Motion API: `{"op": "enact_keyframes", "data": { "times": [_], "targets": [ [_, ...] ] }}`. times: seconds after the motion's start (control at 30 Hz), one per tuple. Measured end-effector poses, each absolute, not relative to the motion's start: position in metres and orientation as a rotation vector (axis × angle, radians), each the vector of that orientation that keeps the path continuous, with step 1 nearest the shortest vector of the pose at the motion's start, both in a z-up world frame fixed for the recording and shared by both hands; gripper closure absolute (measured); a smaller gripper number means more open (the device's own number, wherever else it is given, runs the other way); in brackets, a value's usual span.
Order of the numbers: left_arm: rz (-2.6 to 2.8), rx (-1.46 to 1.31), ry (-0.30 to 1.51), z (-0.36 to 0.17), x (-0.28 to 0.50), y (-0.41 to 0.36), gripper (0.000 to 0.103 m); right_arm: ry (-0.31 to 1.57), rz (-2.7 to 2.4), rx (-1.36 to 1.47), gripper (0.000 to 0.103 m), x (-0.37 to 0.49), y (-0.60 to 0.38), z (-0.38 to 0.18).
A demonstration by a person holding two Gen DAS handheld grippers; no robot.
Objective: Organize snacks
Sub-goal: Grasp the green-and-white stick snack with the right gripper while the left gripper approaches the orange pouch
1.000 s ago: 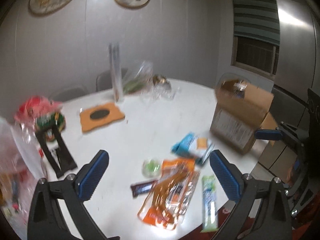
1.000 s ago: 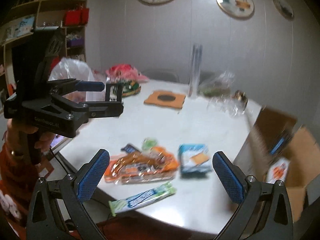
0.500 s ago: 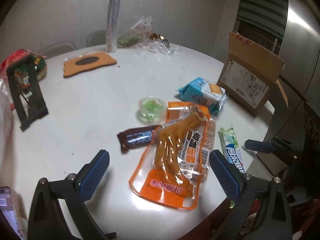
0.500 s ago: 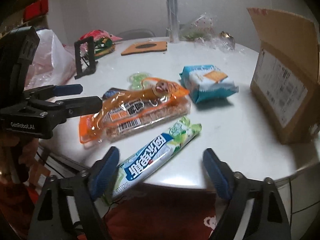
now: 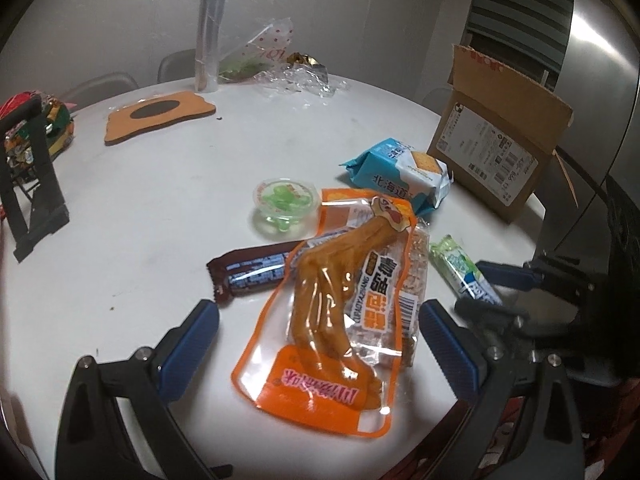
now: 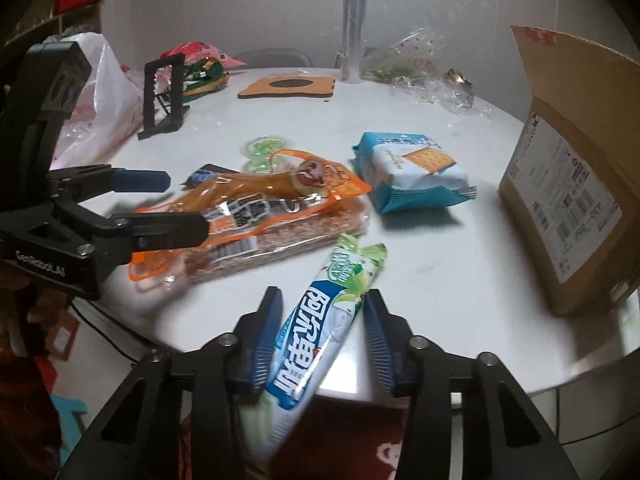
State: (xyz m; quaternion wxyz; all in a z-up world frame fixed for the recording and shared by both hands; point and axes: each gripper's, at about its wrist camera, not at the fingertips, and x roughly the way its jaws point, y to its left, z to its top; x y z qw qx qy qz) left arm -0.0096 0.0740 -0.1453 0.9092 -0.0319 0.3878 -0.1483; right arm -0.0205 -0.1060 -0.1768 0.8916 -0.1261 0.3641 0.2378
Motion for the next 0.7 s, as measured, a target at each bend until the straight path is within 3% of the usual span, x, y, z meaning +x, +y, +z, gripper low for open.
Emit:
{"op": "enact_keyframes", "data": {
  "times": [0.07, 0.4, 0.7],
  "targets": [
    [-0.308, -0.054, 0.801, -0.145, -0.009, 0.071, 0.004, 0.753, 0.491, -0.278, 0.076, -0.016, -0.110, -0.176],
    [-0.333, -0.031, 0.825, -0.147, -0.015, 0.062, 0.004, 0.746, 0.507, -0.313, 0.079, 0.016, -0.132, -0.172],
    [-0.322, -0.002, 0.844, -0.150, -0.027, 0.057, 0.020, 0.738, 0.516, -0.276, 0.075, 0.019, -0.142, -0.172]
  ]
}}
